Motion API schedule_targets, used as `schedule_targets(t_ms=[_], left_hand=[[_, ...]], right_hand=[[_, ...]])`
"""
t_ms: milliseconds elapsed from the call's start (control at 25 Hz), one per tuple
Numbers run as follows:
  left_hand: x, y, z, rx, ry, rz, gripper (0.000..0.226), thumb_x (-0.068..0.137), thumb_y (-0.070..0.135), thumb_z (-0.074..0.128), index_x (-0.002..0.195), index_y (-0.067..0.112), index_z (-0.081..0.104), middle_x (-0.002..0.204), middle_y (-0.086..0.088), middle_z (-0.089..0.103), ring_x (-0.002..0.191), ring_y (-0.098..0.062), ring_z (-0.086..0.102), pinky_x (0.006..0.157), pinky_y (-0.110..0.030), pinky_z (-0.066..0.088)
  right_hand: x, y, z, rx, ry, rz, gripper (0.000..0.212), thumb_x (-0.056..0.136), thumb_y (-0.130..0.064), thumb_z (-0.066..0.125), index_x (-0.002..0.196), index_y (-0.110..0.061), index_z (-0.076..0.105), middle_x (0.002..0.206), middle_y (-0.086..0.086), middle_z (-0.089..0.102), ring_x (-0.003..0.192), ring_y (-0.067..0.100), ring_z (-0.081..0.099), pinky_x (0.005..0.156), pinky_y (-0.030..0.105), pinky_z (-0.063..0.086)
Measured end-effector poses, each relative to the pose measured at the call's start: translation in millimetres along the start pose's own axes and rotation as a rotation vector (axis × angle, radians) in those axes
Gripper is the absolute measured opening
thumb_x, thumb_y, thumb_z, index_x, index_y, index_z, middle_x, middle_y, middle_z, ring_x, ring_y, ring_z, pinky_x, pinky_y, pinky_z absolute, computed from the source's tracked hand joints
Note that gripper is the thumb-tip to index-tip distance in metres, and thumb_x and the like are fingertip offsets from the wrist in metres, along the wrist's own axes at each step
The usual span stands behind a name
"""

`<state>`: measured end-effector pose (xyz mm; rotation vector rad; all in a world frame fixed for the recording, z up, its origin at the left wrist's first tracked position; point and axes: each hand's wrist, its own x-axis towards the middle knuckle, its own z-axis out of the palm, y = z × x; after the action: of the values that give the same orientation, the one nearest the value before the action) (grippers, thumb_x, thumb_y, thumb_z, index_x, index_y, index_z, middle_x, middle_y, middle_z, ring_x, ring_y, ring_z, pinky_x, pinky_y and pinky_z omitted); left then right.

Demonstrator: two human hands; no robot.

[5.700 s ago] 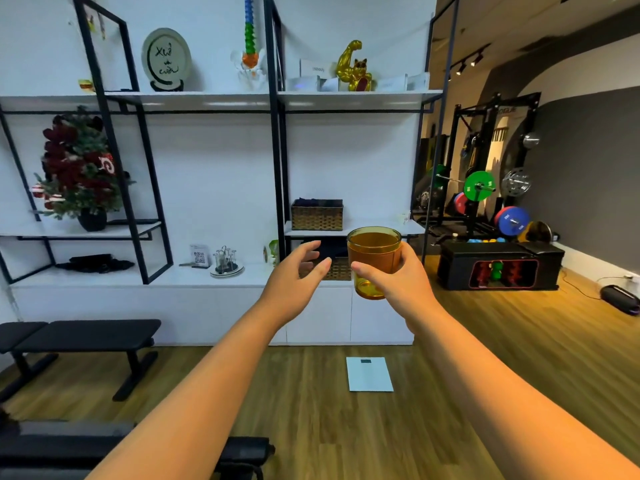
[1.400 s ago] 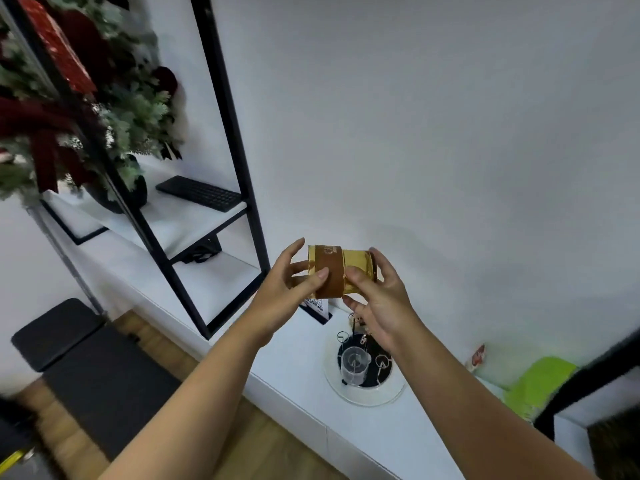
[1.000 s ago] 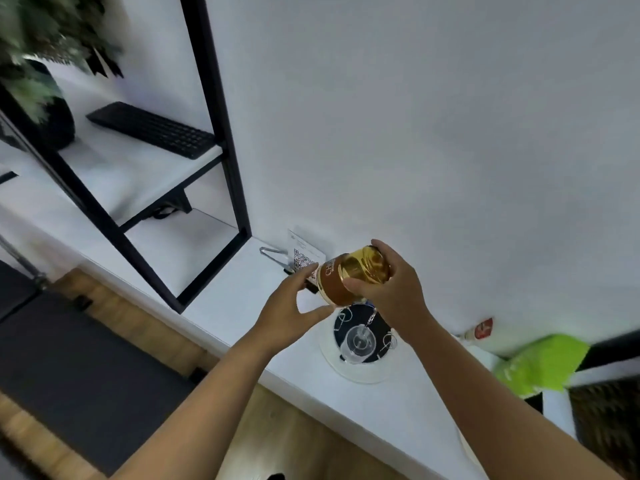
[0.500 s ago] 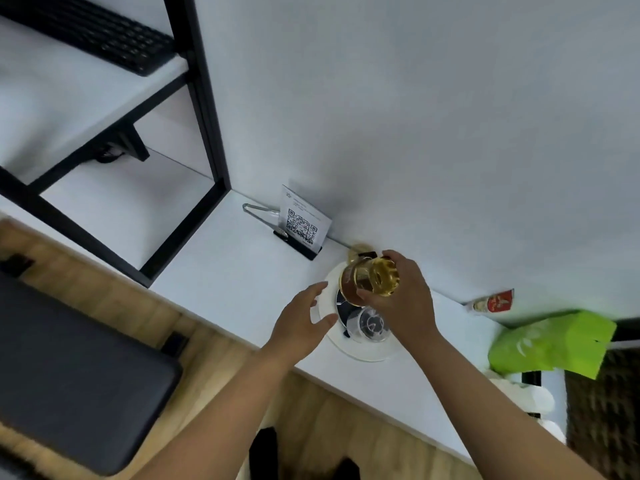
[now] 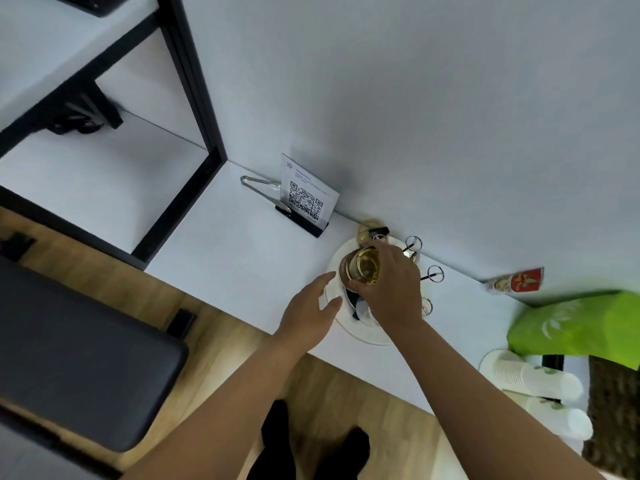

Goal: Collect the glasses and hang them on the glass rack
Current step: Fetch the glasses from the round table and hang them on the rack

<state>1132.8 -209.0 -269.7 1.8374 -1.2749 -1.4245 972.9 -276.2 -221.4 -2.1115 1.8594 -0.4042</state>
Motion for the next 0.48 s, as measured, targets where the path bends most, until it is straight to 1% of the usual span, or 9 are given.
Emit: schedule_targets(t_ms=[80,160,240,320,400,480], left_hand=[[3.3,0.5,2.3,0.004,0.006,0.002,0.05,0.102,0.048,0.057,0.149,0.05,0.041,0.157,0.018,0.046,0.139,-0.009,0.048,0.104,-0.025,0.039],[9.3,2.5,5.5,0.0,0.012,0.01,0.047,0.104,0.047,0.054,0.15,0.048,0.042,0.156,0.017,0.047,0.138,-0.01,0.049,0.102,-0.025,0.039],[15.9,6.2,8.5,-0.022,0.014,0.015,0.045,0.105,0.05,0.05,0.15,0.046,0.043,0.155,0.016,0.048,0.137,-0.011,0.05,0.099,-0.023,0.037],[23.9,11.8,14.7,-0.041,0.01,0.016,0.046,0.106,0.05,0.048,0.151,0.046,0.043,0.155,0.016,0.048,0.136,-0.011,0.051,0.096,-0.021,0.036],[31.3,17.9,20.8,-0.049,0.007,0.017,0.048,0.105,0.05,0.049,0.152,0.044,0.042,0.156,0.015,0.048,0.136,-0.012,0.051,0.097,-0.023,0.039],[37.7,22.2,25.9,-0.056,0.009,0.025,0.047,0.106,0.049,0.049,0.152,0.044,0.042,0.155,0.014,0.049,0.136,-0.014,0.052,0.101,-0.026,0.041]], right_hand=[[2.7,5.6,8.7,-0.105,0.002,-0.009,0.083,0.072,-0.045,0.094,0.14,-0.012,0.06,0.124,0.01,0.069,0.117,0.033,0.064,0.118,0.056,0.033],[2.7,10.9,15.2,-0.191,0.012,-0.011,0.081,0.072,-0.048,0.092,0.139,-0.015,0.06,0.124,0.007,0.07,0.119,0.031,0.064,0.124,0.062,0.02],[0.2,14.3,18.8,-0.253,0.05,-0.023,0.078,0.072,-0.05,0.091,0.136,-0.016,0.063,0.12,0.007,0.071,0.115,0.032,0.066,0.123,0.07,0.014],[0.2,17.6,19.4,-0.321,0.066,-0.052,0.076,0.072,-0.052,0.091,0.133,-0.016,0.065,0.116,0.006,0.072,0.112,0.031,0.067,0.119,0.074,0.009],[2.2,19.1,18.9,-0.363,0.028,-0.064,0.074,0.073,-0.051,0.089,0.133,-0.015,0.065,0.116,0.005,0.072,0.116,0.03,0.065,0.117,0.077,0.004],[4.6,19.5,18.2,-0.39,-0.027,-0.063,0.07,0.077,-0.049,0.086,0.135,-0.015,0.064,0.117,0.004,0.072,0.123,0.03,0.061,0.117,0.081,0.005]])
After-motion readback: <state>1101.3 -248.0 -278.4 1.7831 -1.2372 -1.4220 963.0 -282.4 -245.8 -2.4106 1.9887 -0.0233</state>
